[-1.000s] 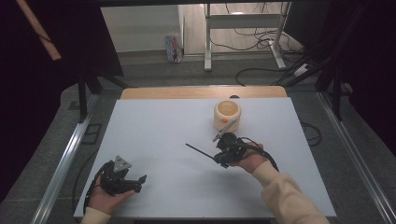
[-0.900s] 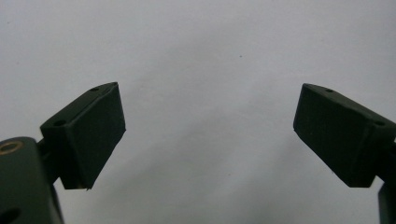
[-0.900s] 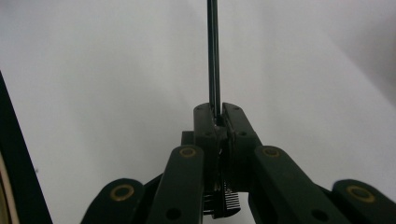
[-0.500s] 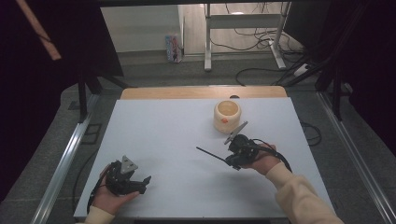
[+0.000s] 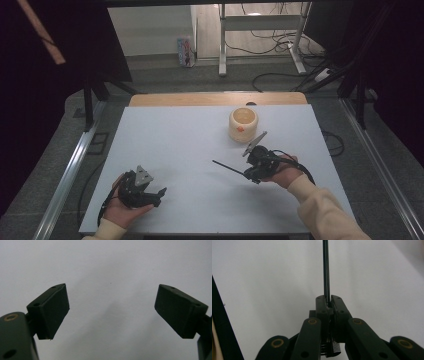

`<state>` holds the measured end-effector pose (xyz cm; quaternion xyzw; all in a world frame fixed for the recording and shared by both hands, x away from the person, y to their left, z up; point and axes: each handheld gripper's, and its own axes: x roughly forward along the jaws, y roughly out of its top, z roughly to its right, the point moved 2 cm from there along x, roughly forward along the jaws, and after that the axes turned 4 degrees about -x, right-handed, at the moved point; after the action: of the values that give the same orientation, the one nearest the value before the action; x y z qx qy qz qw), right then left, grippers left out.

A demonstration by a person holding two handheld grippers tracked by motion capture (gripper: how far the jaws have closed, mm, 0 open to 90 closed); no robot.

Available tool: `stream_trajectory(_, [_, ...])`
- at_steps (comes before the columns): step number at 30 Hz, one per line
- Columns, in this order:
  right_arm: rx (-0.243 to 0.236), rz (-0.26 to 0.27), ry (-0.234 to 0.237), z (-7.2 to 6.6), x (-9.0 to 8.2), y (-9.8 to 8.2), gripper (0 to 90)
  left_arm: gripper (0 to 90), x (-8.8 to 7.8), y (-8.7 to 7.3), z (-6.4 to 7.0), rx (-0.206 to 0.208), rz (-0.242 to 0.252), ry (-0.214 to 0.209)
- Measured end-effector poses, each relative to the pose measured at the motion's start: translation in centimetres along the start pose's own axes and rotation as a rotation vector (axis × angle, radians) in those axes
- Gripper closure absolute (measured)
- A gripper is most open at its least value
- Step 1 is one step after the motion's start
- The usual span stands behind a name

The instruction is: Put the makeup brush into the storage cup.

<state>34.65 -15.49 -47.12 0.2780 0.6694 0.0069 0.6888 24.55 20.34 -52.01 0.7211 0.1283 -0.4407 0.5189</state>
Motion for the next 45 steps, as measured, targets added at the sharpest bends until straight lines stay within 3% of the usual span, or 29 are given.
stream_trajectory(8, [-0.004, 0.000, 0.002, 0.0, 0.0, -0.1, 85.8, 14.1, -0.3, 0.9, 0.5, 0.013, 0.021, -0.029])
stream_trajectory(24, [-0.029, -0.006, 0.022, 0.0, -0.6, -0.3, 85.8, 17.5, 1.7, 5.4, 4.5, 0.193, 0.013, -0.086])
stream_trajectory(35, [-0.046, -0.010, 0.033, -0.1, -0.7, -0.2, 85.8, 18.3, 2.5, 6.6, 5.5, 0.233, 0.019, -0.098])
stream_trajectory(43, [-0.060, -0.015, 0.044, -0.3, -0.8, 0.1, 85.8, 22.1, 3.2, 8.3, 6.8, 0.259, 0.045, -0.089])
stream_trajectory(45, [-0.061, -0.015, 0.045, -0.2, -0.9, 0.2, 85.8, 23.0, 3.4, 8.9, 7.0, 0.283, 0.045, -0.088])
